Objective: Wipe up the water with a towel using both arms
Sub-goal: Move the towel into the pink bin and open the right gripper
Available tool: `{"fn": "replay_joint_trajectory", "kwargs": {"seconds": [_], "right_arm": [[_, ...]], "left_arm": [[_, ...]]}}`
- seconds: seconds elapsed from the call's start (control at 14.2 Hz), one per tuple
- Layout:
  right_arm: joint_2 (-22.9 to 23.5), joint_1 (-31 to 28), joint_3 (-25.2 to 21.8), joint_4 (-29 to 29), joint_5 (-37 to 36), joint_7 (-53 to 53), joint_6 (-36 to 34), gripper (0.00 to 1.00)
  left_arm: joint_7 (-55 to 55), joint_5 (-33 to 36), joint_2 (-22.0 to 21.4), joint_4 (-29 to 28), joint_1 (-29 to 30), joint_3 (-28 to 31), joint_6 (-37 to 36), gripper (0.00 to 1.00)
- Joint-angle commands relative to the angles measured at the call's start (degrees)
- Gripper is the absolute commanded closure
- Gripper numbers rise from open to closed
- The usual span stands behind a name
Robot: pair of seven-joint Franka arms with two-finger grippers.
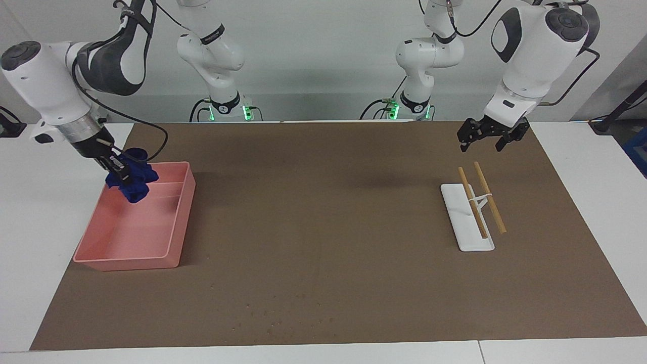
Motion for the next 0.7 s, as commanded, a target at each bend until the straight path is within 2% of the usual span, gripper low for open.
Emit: {"fn": "replay_joint_trajectory", "kwargs": {"seconds": [0.0,0.42,0.63], "right_arm": [[-0.84,-1.49,0.85,-0.51,-1.3,-1.72,-0.94,1.0],[-2.95,-2.02,0.86,-5.17,-1.3,-2.69,-0.76,1.0],[-1.9,-2.55,0.86,-6.92,-1.3,-4.53,0.46,1.0]], "left_arm": [[0.17,-0.66,-0.39,-0.19,-0.42,0.38,0.37,0.0],[0.17,-0.66,-0.39,-0.01,0.2,0.29,0.02,0.0],[0.25,-0.66,-0.39,-0.01,0.46,0.29,0.02,0.0]]}}
